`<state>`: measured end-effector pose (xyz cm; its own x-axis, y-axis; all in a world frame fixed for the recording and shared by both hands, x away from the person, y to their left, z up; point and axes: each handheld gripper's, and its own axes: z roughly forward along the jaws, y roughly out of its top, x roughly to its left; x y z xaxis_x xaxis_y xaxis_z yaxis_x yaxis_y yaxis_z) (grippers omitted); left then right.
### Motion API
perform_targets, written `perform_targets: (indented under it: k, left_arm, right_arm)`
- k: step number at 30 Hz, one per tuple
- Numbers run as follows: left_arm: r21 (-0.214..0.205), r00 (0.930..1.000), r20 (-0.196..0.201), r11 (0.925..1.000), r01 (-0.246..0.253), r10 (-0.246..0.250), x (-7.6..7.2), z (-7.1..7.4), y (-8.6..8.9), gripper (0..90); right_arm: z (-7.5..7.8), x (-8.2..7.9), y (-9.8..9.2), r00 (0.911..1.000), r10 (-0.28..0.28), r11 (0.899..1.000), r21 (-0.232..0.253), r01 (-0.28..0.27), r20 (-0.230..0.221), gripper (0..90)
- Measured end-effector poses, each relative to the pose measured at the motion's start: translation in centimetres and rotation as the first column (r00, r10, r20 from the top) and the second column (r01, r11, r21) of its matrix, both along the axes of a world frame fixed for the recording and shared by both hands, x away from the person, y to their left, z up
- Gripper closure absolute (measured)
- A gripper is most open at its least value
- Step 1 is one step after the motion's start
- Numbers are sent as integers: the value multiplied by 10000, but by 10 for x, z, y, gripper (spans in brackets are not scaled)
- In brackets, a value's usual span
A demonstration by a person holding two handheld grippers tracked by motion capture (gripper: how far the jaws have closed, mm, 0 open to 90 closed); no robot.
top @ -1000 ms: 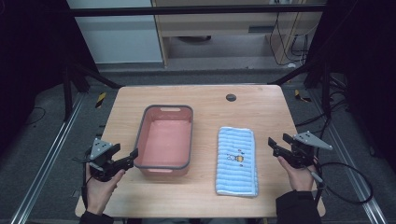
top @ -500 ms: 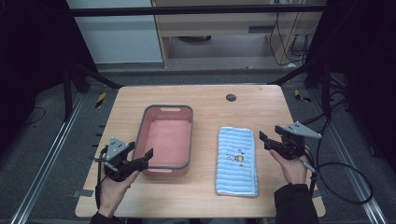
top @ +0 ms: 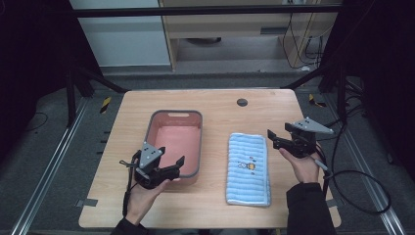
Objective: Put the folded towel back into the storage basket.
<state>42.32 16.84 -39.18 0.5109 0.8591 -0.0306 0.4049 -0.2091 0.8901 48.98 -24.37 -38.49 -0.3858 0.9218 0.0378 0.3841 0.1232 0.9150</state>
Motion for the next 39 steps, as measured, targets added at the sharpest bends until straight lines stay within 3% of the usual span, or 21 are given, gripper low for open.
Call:
perform_targets:
  k: [15,26,39]
  left_arm:
    - [-106,9981,-158,9982,594,-595,1,-12,-43,279]
    - [42,9948,-367,9955,951,-948,2,-24,-69,302]
    - [402,9880,-655,9889,1430,-1402,1,-45,-101,316]
  right_arm:
    - [-4,19,4,9996,234,9997,-21,-234,-155,305]
    - [-12,27,8,9990,386,9992,-46,-387,-230,330]
    - [-30,38,3,9986,125,9999,3,-125,-519,368]
